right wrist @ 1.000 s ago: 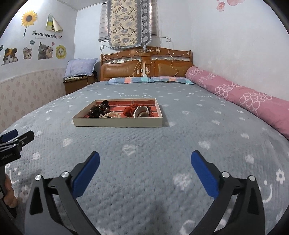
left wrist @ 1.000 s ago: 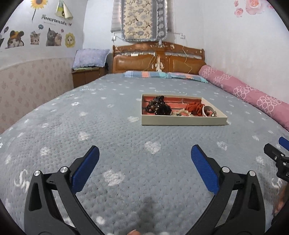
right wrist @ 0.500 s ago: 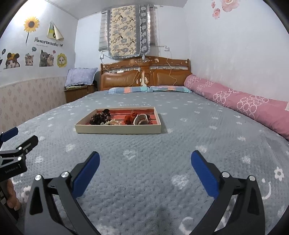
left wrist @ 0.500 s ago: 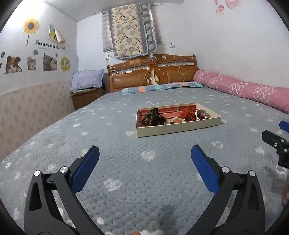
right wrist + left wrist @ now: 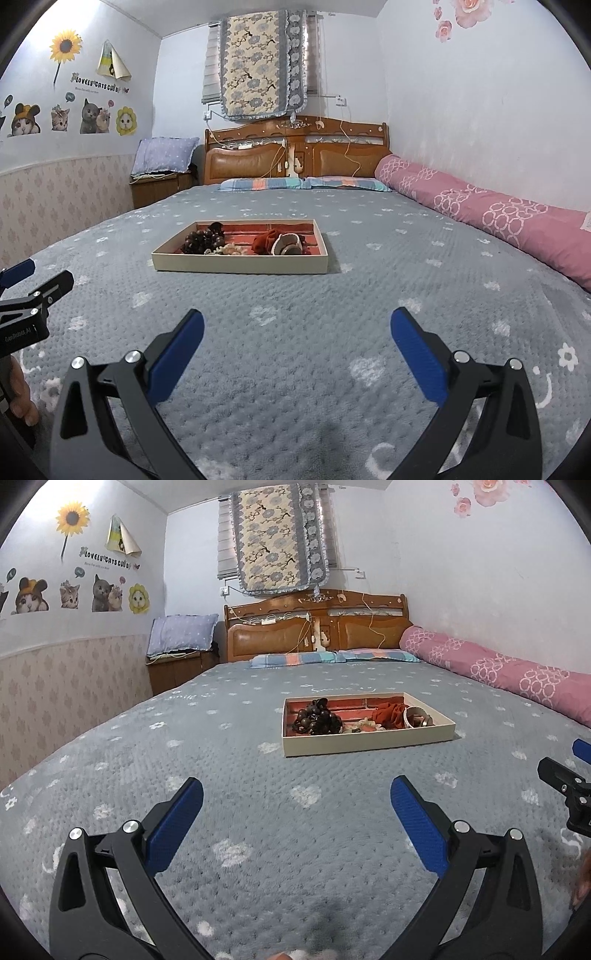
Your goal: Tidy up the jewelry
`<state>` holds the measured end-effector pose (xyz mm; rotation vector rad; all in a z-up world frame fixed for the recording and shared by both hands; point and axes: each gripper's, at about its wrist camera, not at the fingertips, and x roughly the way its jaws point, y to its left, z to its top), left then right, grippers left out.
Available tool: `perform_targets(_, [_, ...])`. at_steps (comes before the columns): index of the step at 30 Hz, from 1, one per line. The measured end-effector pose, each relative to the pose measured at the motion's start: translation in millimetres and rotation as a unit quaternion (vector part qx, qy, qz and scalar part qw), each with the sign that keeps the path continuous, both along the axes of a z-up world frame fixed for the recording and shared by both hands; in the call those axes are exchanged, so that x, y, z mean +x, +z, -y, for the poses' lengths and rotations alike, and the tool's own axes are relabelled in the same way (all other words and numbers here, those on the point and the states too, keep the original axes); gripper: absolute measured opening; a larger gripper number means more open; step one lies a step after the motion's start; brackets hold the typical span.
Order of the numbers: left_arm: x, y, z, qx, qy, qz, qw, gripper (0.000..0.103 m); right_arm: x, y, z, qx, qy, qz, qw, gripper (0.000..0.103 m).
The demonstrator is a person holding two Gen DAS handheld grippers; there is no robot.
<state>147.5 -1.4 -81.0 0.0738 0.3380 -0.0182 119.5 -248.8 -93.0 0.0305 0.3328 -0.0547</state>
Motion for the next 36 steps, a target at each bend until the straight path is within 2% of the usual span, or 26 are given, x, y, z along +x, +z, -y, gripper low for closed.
perform_targets(9, [3.5,-1.2,-9.0,-0.017,0.005,-0.009,0.9998,0.098,-2.2,1.3,-1.5,-0.002,-0.001,0.004,1.000,0.099])
perform_targets(36, [3.3,-1.9,-7.4,-0.008,0.002,-0.007,0.9999,0.098,-0.2,2.0,1.5,-0.004,-0.003,0.005,1.000,0.099])
